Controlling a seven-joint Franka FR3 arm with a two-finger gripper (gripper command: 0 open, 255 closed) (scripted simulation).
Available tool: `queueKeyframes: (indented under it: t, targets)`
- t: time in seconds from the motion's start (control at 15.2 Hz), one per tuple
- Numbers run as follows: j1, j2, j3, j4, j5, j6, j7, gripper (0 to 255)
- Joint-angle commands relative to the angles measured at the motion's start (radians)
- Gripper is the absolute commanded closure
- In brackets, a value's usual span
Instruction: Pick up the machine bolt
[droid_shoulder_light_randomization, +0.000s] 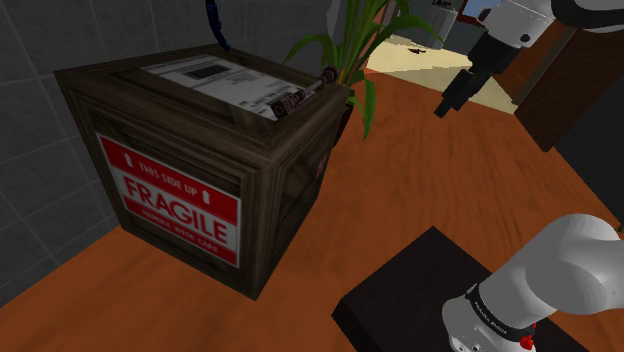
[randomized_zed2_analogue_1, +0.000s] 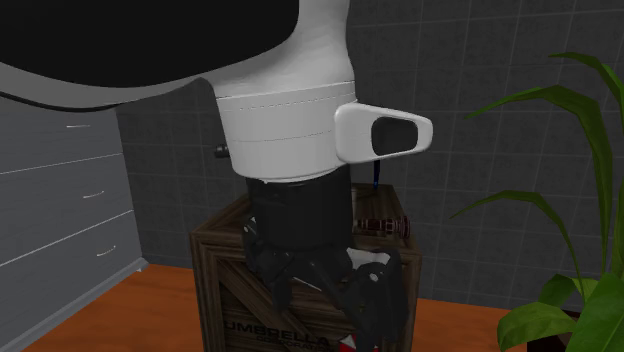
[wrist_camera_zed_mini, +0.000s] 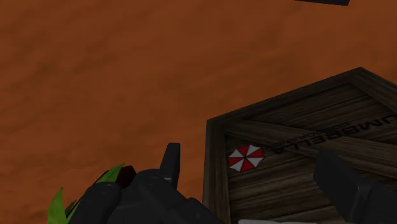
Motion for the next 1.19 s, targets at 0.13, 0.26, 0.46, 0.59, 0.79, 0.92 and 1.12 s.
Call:
queueKeyframes:
  t: [0.13, 0.26, 0.46, 0.59, 0.79, 0.92, 1.12]
  targets:
    - [-0.012, 0.044, 0.059, 0.026, 0.031, 0.008, 0.118, 0]
    - [-0.026, 0.096, 0.116, 0.063, 0.057, 0.015, 0.235, 0]
    - [-0.051, 0.188, 0.197, 0.134, 0.085, 0.025, 0.410, 0]
    - [-0.070, 0.258, 0.247, 0.192, 0.095, 0.028, 0.525, 0]
    - [-0.099, 0.374, 0.317, 0.295, 0.095, 0.028, 0.700, 0]
    - [-0.116, 0.458, 0.359, 0.373, 0.084, 0.024, 0.817, 0]
    - [-0.137, 0.594, 0.414, 0.505, 0.052, 0.008, 0.993, 0]
